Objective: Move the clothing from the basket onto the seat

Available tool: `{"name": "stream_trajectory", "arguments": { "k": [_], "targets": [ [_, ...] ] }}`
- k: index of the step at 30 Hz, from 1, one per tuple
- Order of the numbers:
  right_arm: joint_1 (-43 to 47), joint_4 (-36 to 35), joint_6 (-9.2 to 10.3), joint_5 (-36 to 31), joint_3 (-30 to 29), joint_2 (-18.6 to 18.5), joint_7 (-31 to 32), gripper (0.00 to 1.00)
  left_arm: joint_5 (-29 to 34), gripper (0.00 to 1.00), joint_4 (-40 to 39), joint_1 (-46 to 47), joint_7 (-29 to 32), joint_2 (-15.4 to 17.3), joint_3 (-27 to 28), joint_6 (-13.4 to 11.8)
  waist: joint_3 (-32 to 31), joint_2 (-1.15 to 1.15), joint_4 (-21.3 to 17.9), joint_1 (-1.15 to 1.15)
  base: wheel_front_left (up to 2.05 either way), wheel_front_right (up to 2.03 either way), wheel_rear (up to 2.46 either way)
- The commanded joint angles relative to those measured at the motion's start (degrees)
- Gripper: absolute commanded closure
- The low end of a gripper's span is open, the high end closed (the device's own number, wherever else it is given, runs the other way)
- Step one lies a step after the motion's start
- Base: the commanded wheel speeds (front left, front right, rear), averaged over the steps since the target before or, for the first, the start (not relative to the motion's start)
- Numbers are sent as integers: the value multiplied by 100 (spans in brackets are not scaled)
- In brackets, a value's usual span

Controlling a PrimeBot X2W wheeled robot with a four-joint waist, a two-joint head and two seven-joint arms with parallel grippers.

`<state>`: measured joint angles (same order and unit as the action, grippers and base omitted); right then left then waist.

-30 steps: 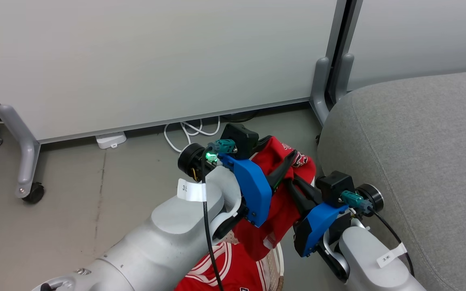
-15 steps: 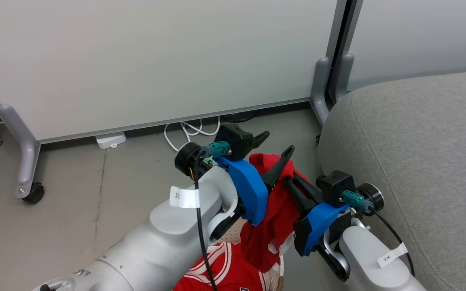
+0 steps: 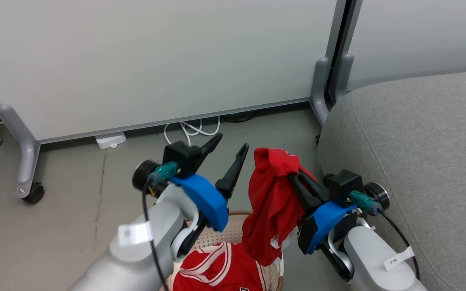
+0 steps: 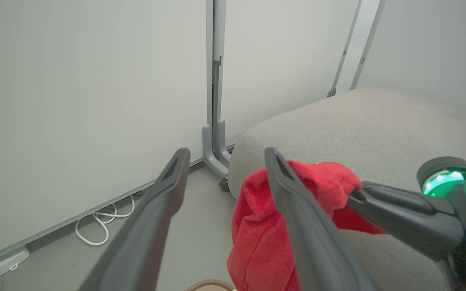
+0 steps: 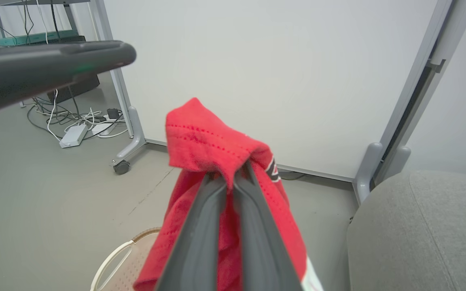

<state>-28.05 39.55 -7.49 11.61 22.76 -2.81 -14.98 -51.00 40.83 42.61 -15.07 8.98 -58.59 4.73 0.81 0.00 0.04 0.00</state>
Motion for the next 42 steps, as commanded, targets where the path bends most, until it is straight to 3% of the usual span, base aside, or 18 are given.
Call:
{"name": "stream_trajectory", "arguments": {
  "k": [1,10,22,31,42],
  "targets": [
    [81,-69,-1,-62,-35,-14,-31,100,292,0,-241,-291,-12,118,300,-22,1,0,5,0,0,0,0],
    [194,-267,-1,-98,-141,-14,-31,100,1530,0,-1114,-1573,-14,378,1699,76,-10,0,-36,0,0,0,0],
    [311,-431,-1,-96,-241,-14,-31,100,2286,0,-1375,-2611,-14,210,2891,230,-45,0,-121,0,0,0,0],
    [356,-462,-1,-130,-339,-14,-31,100,2616,0,-1456,-2914,-15,32,3316,282,-41,0,-116,0,0,0,0],
    [366,-484,-1,-119,-380,-14,-30,100,2598,0,-1485,-2938,-15,1,3290,277,-10,0,-382,0,0,0,0]
  ]
}}
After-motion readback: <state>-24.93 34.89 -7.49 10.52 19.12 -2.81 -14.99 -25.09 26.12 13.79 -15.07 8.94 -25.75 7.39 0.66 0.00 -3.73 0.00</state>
